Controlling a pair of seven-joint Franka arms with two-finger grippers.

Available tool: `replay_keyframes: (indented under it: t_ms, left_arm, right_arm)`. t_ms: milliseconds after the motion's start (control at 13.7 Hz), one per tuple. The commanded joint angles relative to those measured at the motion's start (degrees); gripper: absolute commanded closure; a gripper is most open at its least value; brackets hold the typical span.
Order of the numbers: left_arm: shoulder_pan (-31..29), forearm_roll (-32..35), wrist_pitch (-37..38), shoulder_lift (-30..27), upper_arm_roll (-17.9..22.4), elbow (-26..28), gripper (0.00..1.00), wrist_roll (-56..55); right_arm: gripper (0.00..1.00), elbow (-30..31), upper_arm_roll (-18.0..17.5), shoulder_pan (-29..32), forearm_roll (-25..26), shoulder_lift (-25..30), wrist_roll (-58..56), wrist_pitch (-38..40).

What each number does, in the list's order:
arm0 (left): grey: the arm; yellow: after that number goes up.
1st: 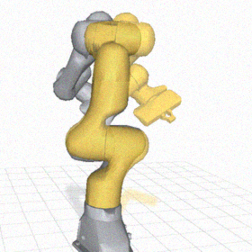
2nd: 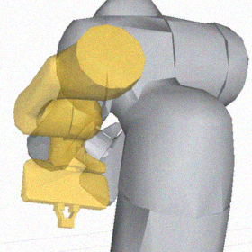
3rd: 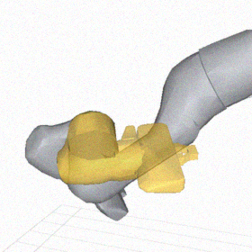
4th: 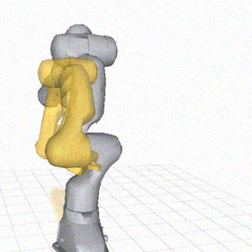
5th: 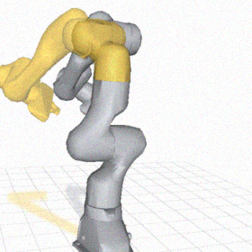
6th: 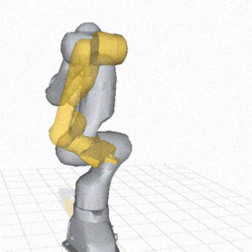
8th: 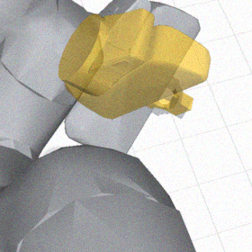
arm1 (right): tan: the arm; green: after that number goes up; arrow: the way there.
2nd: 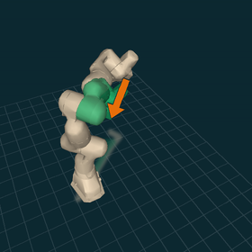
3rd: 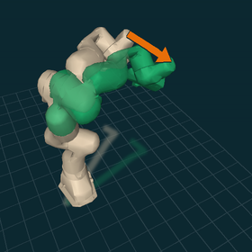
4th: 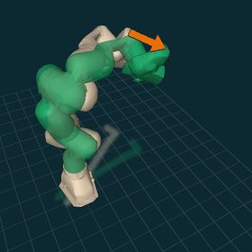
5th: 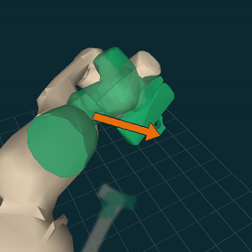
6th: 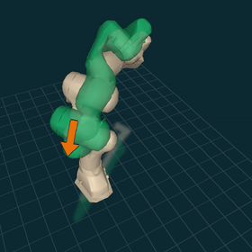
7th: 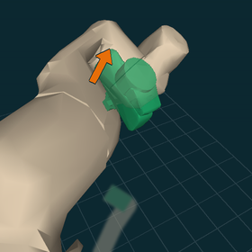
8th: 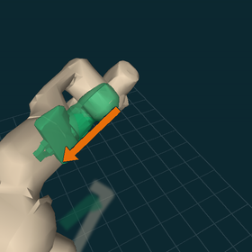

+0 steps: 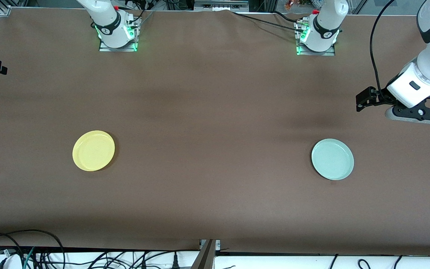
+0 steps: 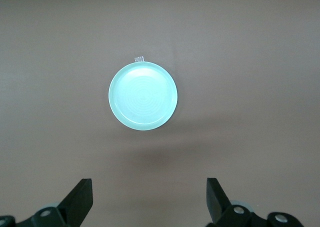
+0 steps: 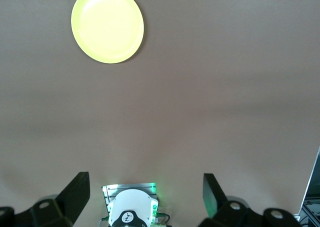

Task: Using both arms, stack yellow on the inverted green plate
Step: 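Move the left gripper toward the pale green plate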

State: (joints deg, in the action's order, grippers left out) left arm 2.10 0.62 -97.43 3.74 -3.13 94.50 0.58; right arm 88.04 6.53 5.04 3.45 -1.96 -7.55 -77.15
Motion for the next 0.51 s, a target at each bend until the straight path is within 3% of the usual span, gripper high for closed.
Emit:
replay_keyframes:
  t_ms: [0,439]
  left_arm:
    - [-0.17,-0.53,1.28,1.01,0.05,-2.13,0.00,-0.40]
    - [-0.25,-0.62,4.17,1.01,0.14,-2.13,0.00,-0.76]
  right_arm:
    - [0.00,-0.59,0.07,0.33,-0.46,-0.23,-0.09,-0.01]
    - [0.00,-0.59,0.07,0.33,-0.98,-0.23,-0.09,-0.10]
